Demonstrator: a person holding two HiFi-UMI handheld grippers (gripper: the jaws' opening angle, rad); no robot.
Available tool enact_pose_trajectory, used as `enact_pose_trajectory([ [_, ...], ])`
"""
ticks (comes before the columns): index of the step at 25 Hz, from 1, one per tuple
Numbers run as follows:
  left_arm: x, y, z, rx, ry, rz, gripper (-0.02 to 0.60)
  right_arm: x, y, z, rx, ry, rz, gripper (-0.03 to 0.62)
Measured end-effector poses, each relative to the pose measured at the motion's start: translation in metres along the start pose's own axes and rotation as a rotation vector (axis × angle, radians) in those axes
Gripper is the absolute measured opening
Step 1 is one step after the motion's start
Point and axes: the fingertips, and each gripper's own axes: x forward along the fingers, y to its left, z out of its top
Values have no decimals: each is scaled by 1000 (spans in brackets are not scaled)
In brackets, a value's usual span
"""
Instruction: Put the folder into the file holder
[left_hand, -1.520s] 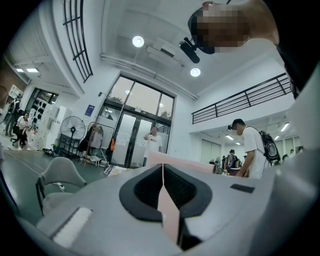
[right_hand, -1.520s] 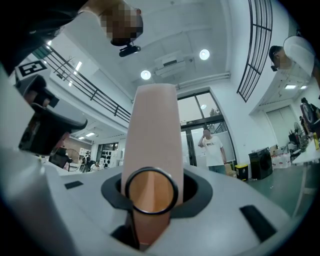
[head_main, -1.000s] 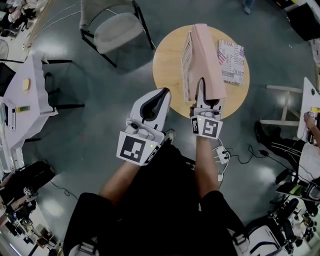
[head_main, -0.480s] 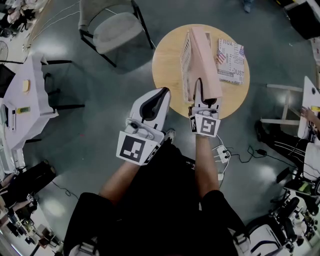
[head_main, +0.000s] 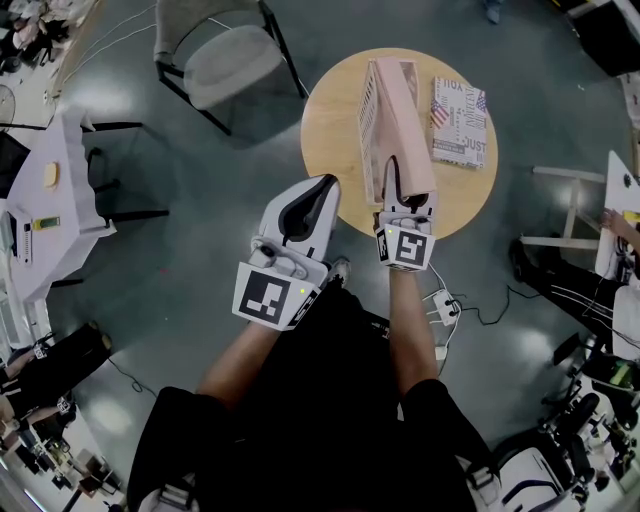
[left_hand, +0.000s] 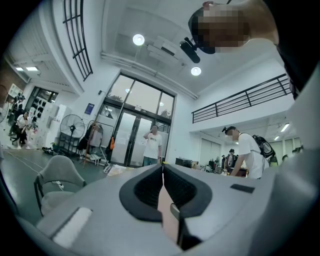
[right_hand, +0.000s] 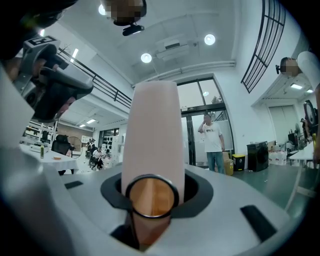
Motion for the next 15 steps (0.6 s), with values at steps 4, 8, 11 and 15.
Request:
enact_pose_trajectory([
  [4, 4, -1, -1, 0, 1, -1, 12, 1, -1, -3, -13, 11, 1, 137],
  [8, 6, -2, -1, 1, 2, -3, 12, 0, -1, -7, -19, 31, 3, 138],
  [11, 5, -4, -2, 2, 5, -4, 12, -1, 0, -9, -26, 49, 10, 140],
  [15, 2, -6, 0, 4, 1, -8, 12, -3, 1, -13, -35, 77, 10, 144],
])
